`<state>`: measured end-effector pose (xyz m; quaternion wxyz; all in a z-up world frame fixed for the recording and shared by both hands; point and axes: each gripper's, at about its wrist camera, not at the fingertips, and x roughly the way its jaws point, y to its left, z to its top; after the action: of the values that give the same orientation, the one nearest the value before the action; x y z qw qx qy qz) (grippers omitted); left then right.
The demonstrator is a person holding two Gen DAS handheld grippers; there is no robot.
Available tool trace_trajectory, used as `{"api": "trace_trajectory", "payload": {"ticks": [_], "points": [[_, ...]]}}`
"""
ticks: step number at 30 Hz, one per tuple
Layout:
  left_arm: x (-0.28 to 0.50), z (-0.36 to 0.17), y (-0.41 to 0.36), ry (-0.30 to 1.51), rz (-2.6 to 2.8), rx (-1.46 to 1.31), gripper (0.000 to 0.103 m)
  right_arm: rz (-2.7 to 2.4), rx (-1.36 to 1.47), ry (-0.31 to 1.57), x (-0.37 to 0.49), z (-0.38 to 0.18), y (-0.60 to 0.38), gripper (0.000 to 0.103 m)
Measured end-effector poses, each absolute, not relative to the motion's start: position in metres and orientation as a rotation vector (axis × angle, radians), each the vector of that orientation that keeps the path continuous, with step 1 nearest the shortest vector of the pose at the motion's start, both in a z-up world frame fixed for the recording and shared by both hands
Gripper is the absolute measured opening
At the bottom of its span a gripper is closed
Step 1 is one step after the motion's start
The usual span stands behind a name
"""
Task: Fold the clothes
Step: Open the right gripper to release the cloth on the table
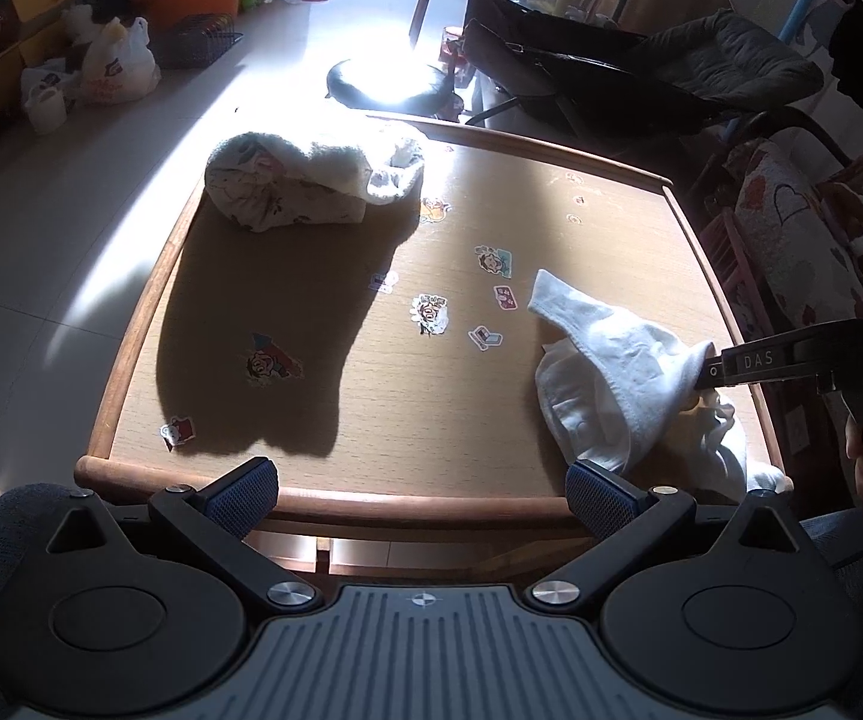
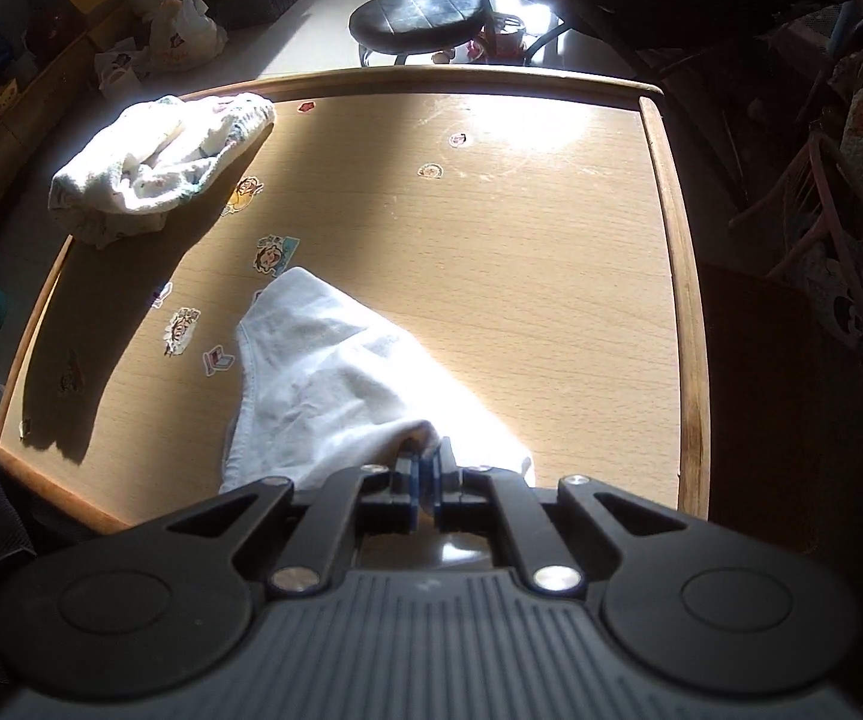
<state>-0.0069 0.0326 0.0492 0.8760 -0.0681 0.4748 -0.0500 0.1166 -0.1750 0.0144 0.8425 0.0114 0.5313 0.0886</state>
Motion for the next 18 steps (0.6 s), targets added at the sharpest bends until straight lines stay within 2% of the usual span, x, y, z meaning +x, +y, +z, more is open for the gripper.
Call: {"api": "trace_trajectory", "payload": {"ticks": [7,10,12,15,18], "points": [[-0.008,0.042,0.019,0.989,-0.153,-0.100,0.103,0.194,0.021,1.101,0.113,0.029,-0.179,0.009],[-0.010,0.041,0.013,0.974,-0.173,-0.077,0.103,0.197,0.029,1.095,0.109,0.040,-0.183,0.021],[-0.010,0.040,0.009,0.964,-0.188,-0.068,0.103,0.190,0.043,1.077,0.105,0.048,-0.188,0.038],[-0.011,0.038,0.004,0.956,-0.212,-0.071,0.103,0.177,0.067,1.044,0.099,0.057,-0.197,0.048],[-0.012,0.034,-0.001,0.952,-0.235,-0.083,0.103,0.174,0.094,1.025,0.094,0.063,-0.203,0.053]]}}
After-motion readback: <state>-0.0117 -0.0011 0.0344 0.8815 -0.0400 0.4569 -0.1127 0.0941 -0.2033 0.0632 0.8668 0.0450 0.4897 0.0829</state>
